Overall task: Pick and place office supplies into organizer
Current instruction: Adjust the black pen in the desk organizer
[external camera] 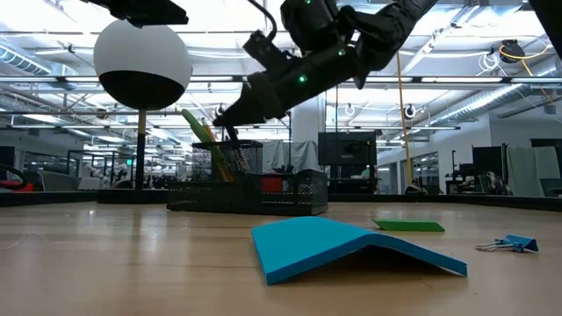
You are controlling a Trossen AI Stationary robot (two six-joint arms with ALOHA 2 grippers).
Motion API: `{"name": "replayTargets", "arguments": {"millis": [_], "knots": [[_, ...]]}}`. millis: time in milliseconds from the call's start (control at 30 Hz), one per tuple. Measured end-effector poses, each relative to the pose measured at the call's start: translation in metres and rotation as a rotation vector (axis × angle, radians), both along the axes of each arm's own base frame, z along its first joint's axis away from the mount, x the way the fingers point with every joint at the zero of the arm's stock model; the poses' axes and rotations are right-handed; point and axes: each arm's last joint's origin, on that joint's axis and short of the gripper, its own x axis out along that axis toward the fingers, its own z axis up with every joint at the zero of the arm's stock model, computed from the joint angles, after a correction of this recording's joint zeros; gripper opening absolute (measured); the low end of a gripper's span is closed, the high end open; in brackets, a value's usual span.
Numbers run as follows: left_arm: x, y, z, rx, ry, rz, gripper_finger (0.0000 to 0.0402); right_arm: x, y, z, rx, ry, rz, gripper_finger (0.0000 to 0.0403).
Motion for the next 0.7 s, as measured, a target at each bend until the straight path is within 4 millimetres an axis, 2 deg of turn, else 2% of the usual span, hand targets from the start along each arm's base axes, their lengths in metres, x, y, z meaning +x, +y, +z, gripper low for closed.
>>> {"name": "replayTargets", "arguments": {"millis": [200,567,700], "knots": [[0.0001,-0.0005,0.0,-0.003,0.0,-0.016,0.0131,-0.001,-0.009,-0.0013,0.031,0.004,-0.034,0.0146],[0.0001,-0.0005,0.0001,-0.005,-0.002,-0.015,0.0131,-0.0026,-0.0089,-0.0049,0.038,0.044,-0.034,0.0046],[0.0002,-0.0005,0.0001,-0.005,-0.002,-0.015,0.0131,-0.0024,-0.0089,-0.0045,0.037,0.04,-0.033,0.0022]]}}
